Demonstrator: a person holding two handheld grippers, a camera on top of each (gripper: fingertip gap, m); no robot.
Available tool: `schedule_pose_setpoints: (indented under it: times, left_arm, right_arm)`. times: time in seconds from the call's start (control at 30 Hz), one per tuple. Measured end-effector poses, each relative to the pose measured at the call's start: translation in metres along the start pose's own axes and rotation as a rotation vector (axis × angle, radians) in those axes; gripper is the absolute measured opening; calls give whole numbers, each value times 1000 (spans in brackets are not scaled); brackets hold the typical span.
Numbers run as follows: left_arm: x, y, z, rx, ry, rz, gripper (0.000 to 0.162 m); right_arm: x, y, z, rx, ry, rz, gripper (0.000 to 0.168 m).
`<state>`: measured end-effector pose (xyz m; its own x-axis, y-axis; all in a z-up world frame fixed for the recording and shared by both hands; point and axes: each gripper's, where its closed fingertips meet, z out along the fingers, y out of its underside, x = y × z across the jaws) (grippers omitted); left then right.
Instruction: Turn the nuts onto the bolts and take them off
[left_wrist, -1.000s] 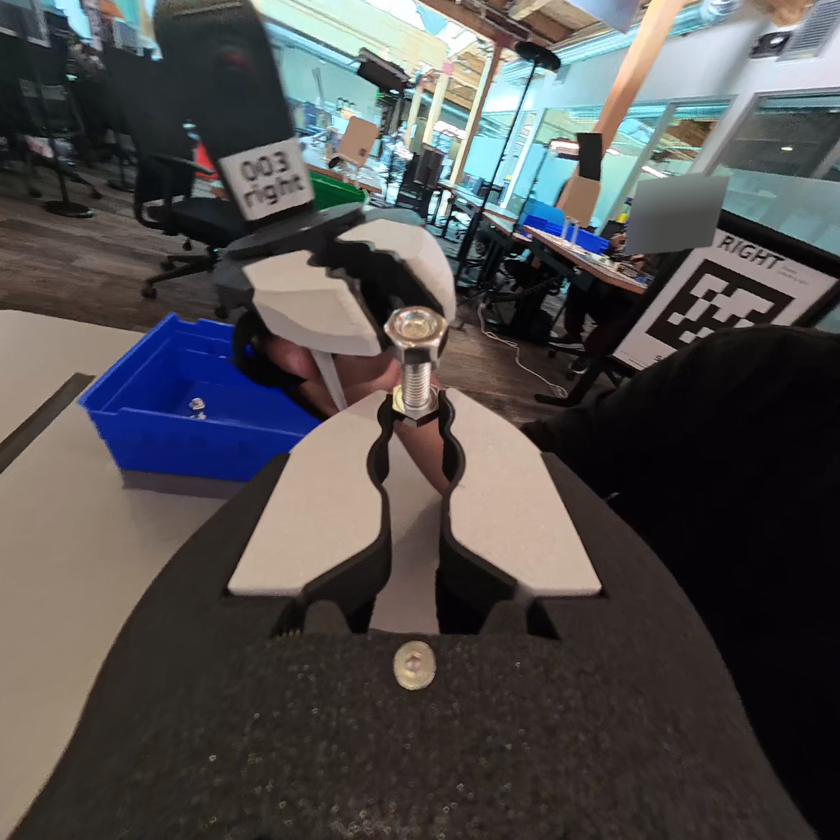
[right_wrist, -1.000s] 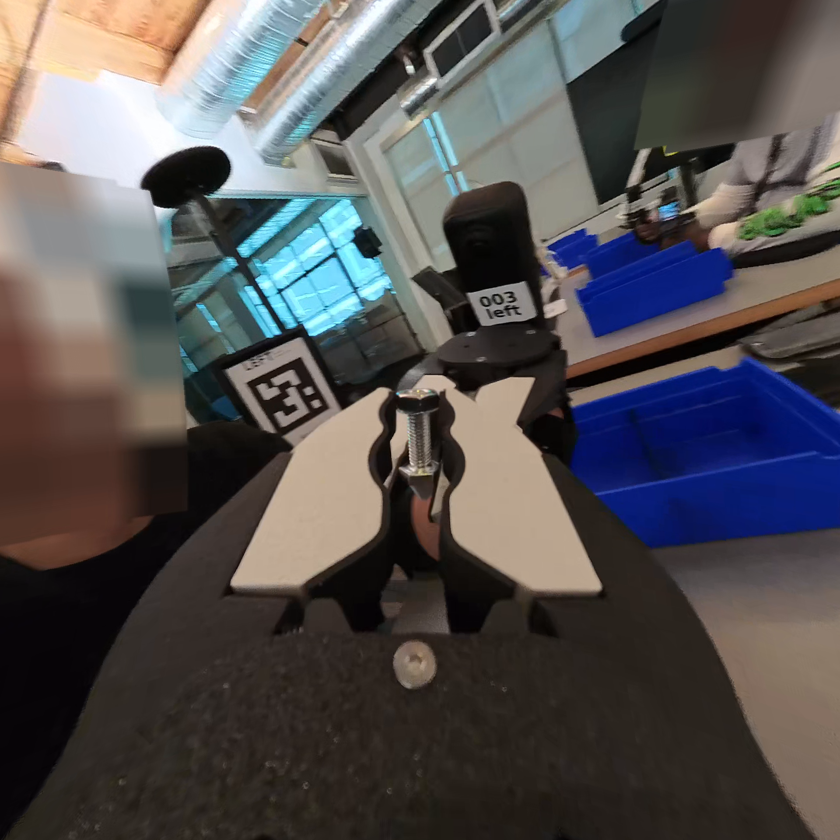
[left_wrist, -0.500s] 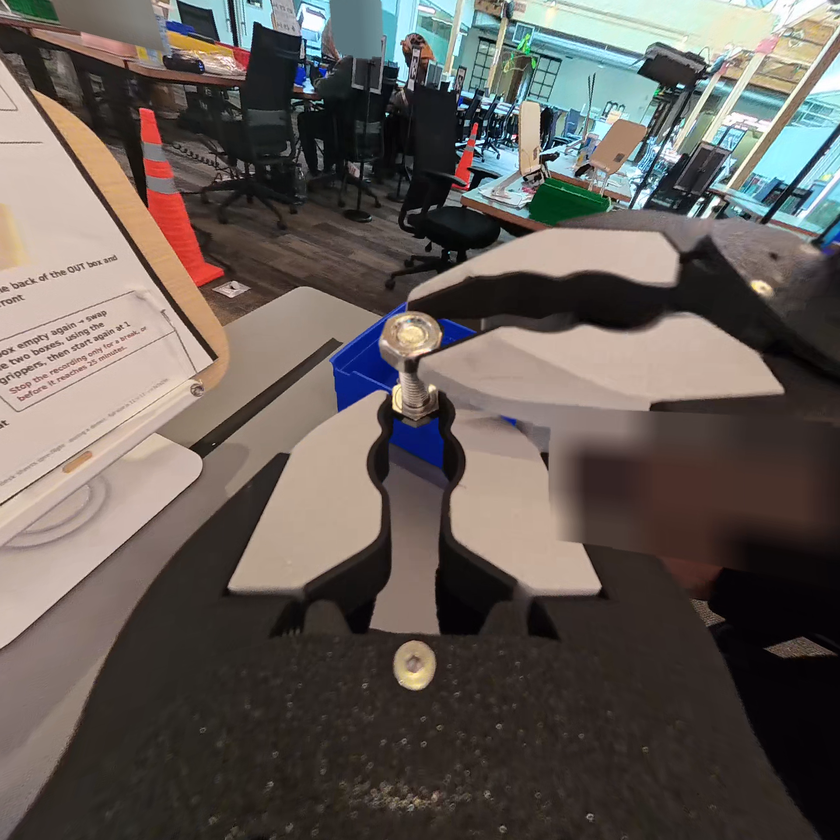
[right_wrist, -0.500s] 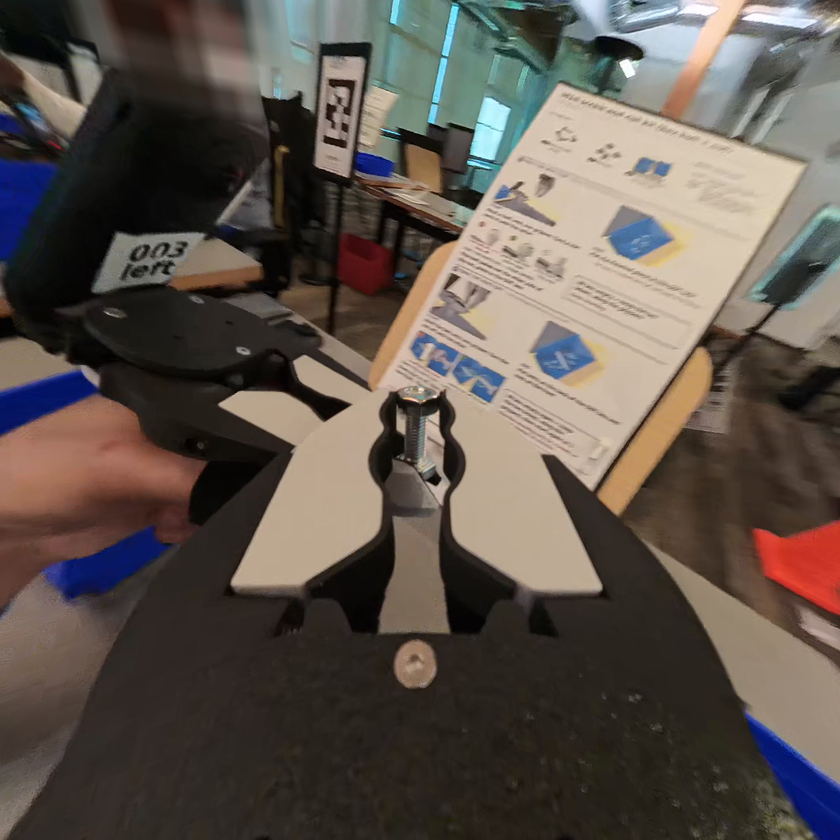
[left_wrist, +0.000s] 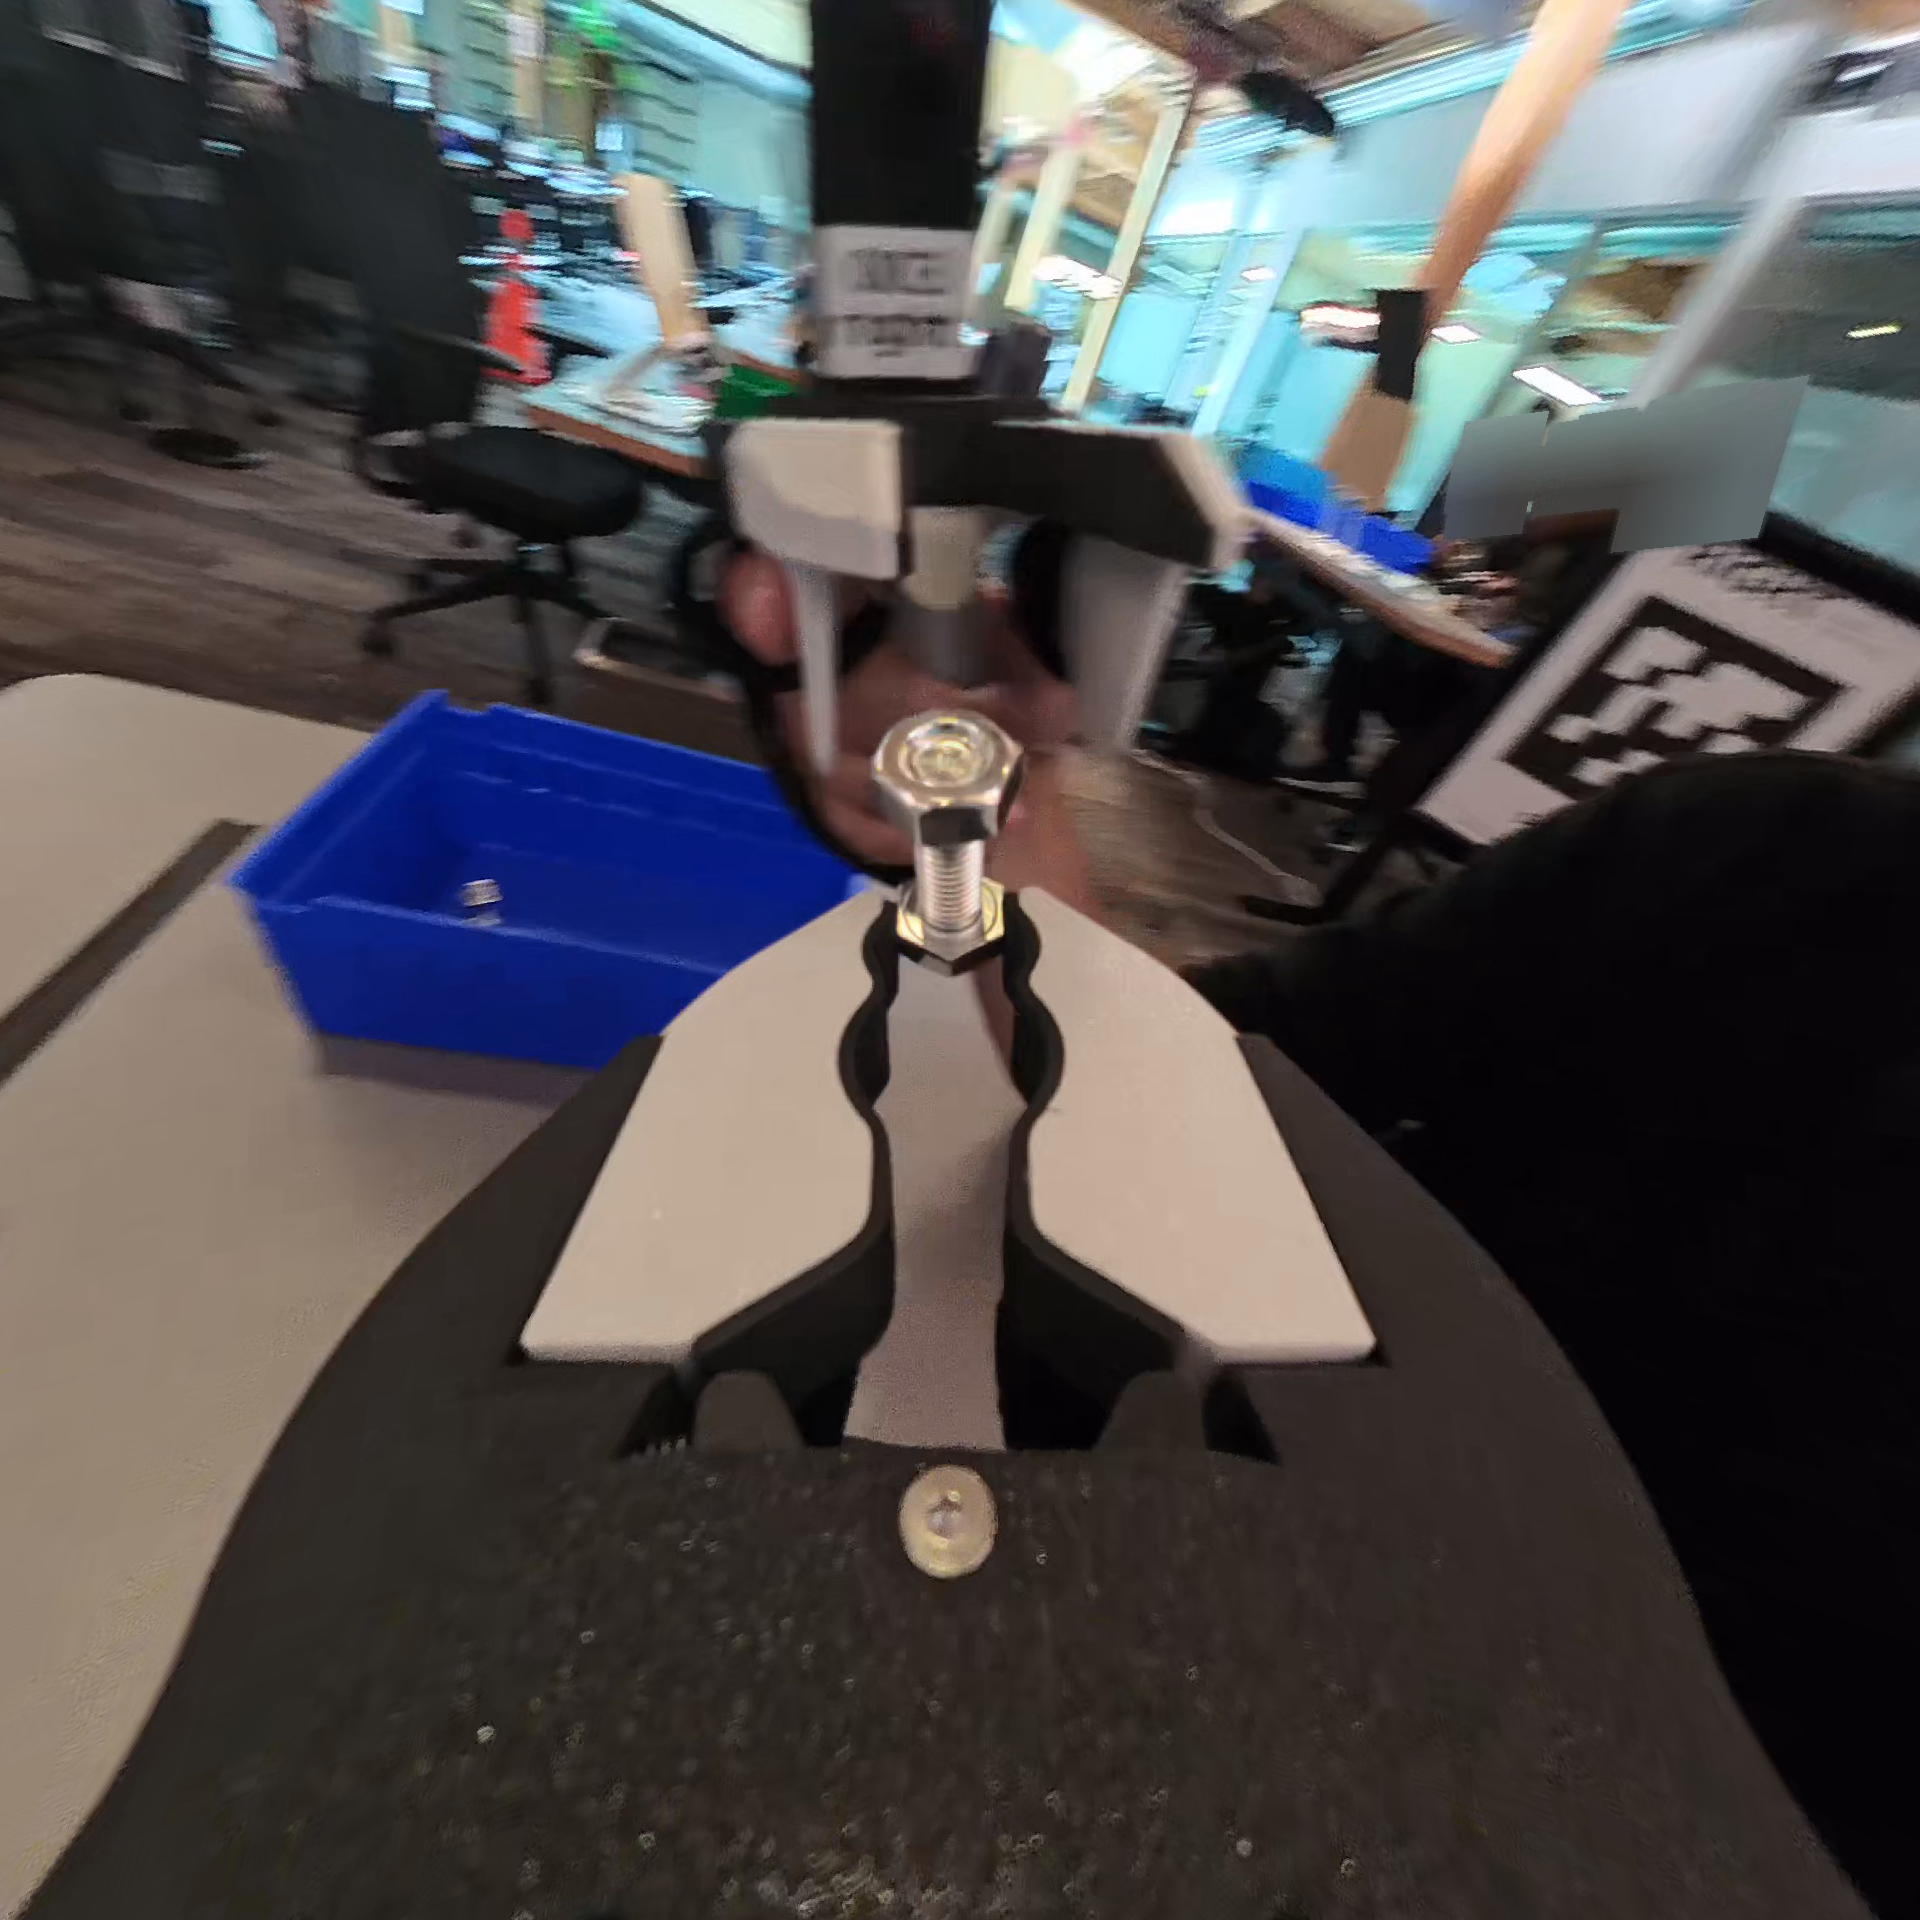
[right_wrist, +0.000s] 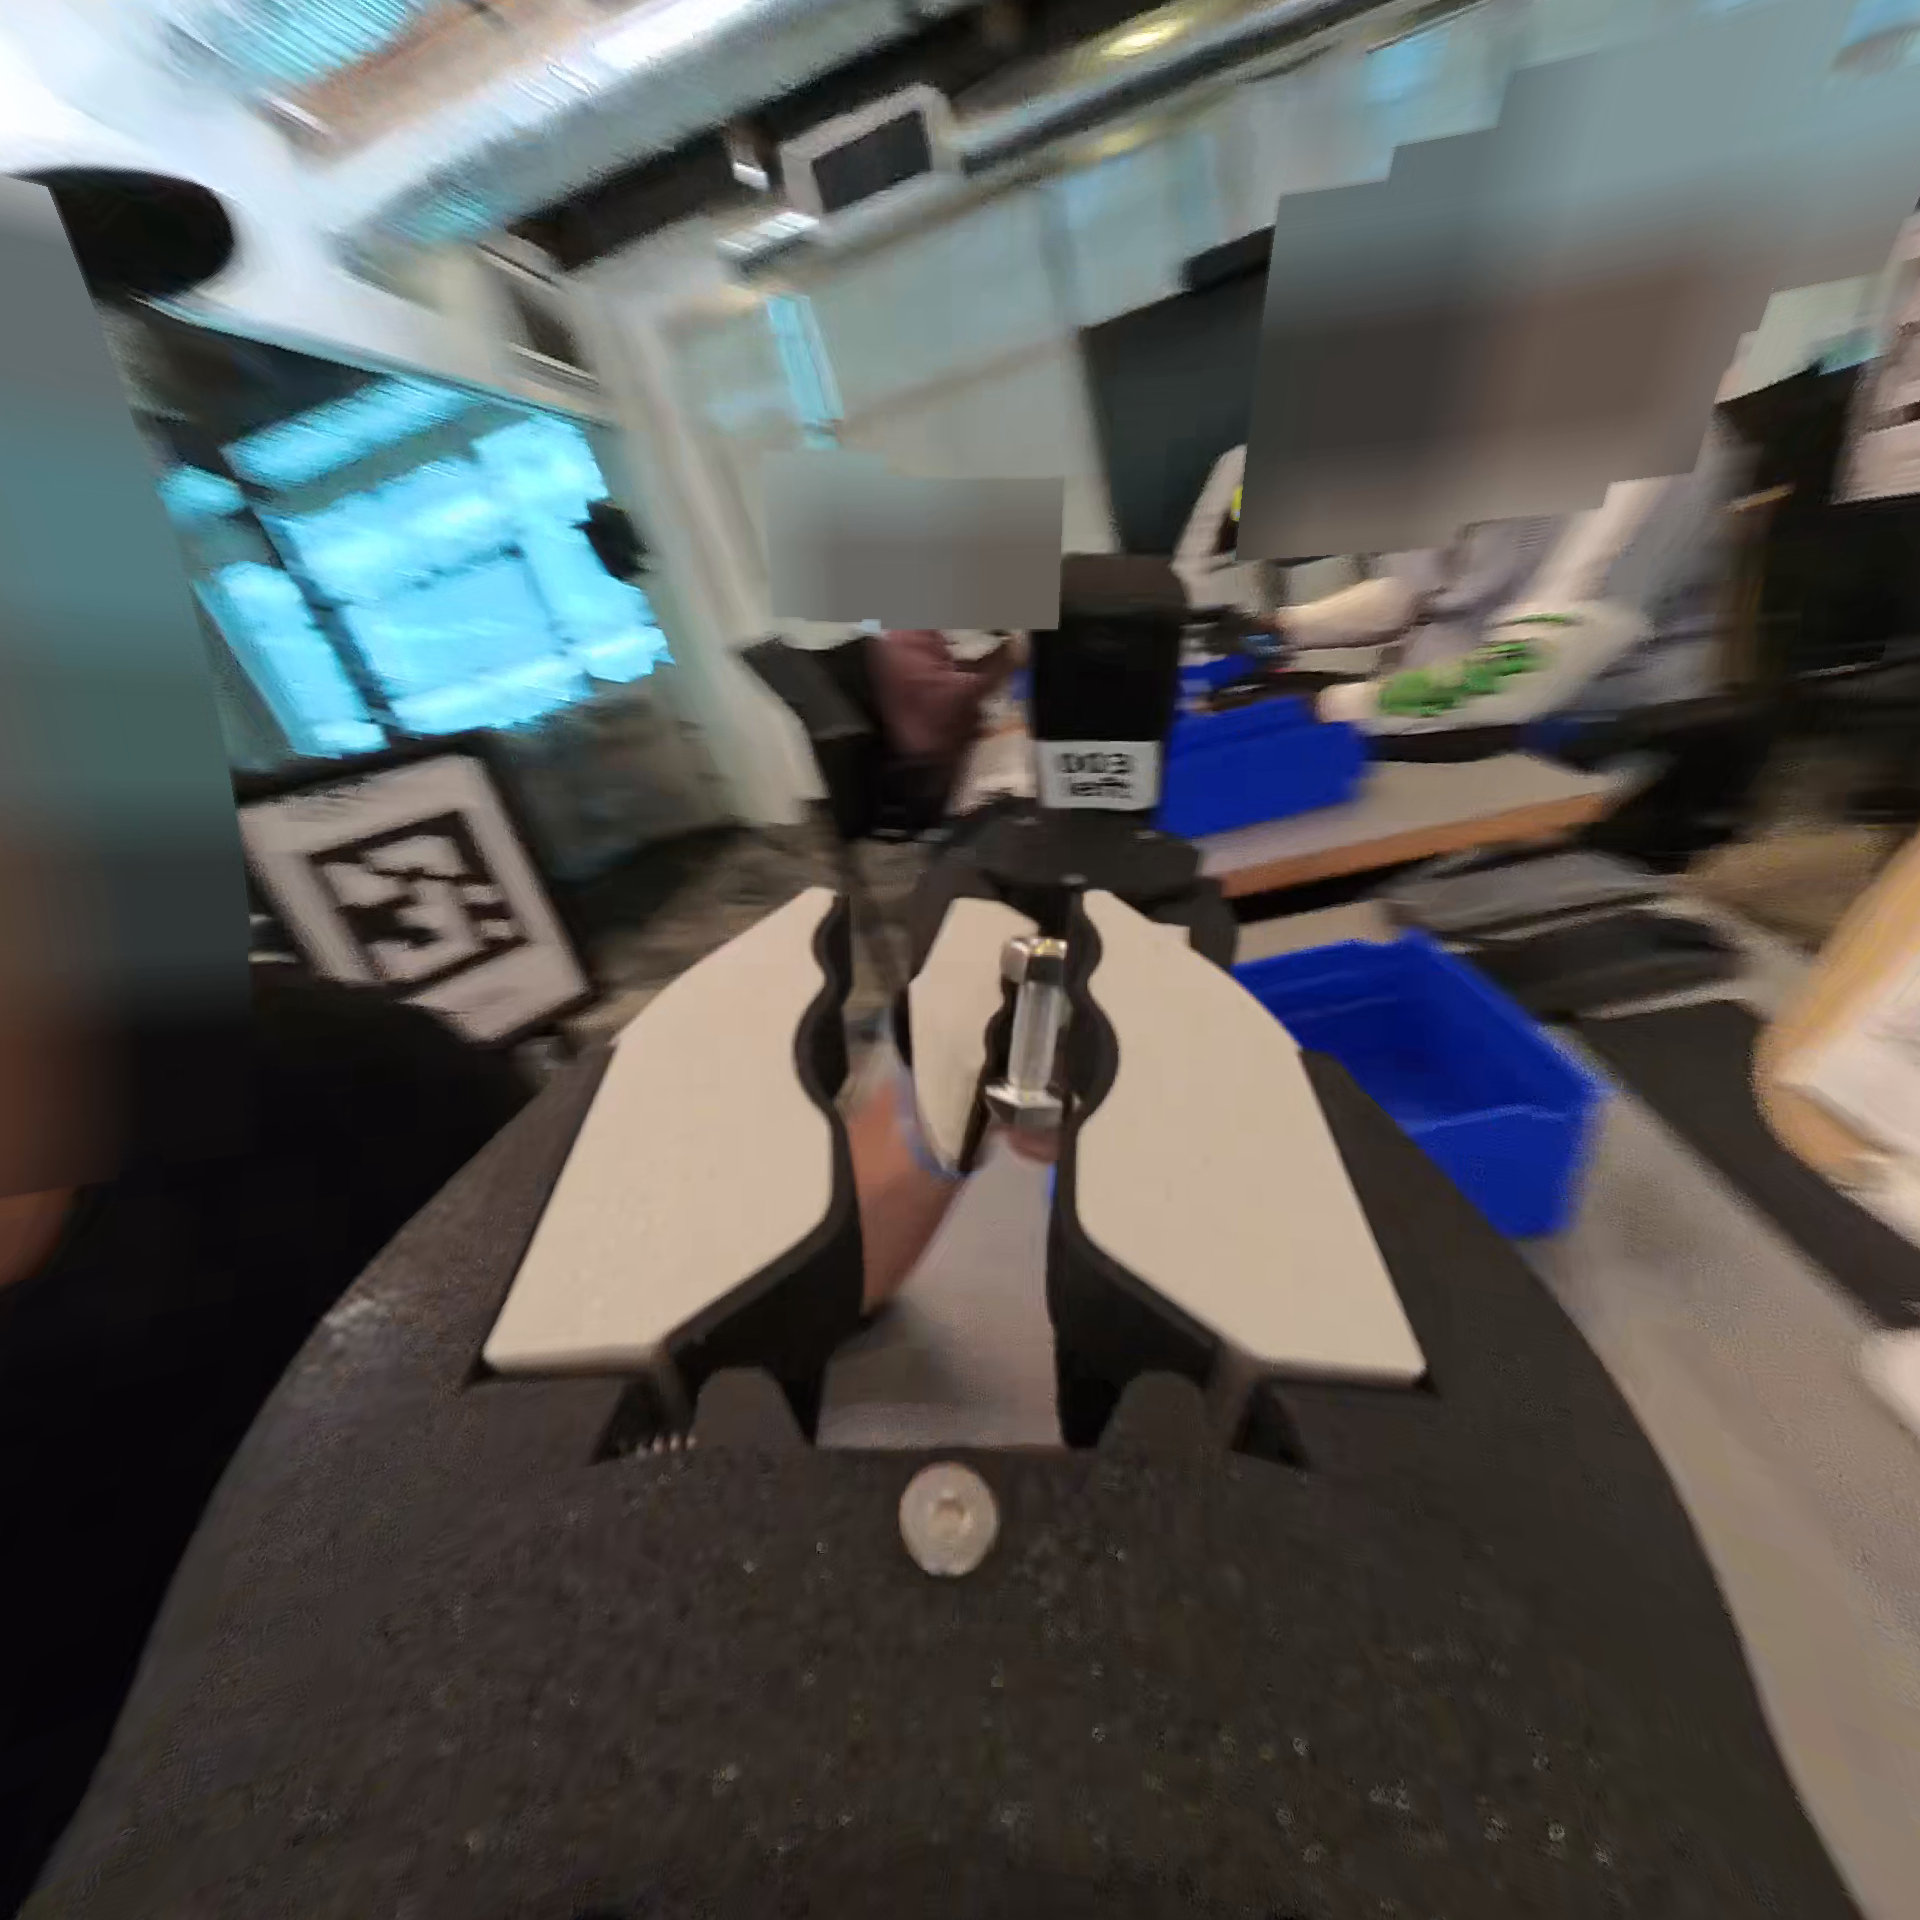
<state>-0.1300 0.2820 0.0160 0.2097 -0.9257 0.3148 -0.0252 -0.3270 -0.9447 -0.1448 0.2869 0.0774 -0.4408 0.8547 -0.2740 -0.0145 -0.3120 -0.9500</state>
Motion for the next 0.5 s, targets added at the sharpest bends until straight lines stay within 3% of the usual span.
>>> schedule_pose_setpoints:
  times: [0.03,0.23,0.33,0.4,0.5]
  left_arm:
    - [10,0,0,3,67,-5,18]
    - [36,7,5,-33,244,-27,17]
    - [28,10,10,-44,219,-50,17]
    - [20,16,13,-72,171,-47,18]
    - [7,9,11,-34,98,-65,18]
  right_arm:
    - [-2,2,-4,-2,-70,50,38]
    - [-12,20,2,-52,-299,150,46]
    - [-1,34,8,-117,-263,181,36]
    - [0,38,9,-135,-275,197,17]
    - [13,31,9,-99,-180,181,17]
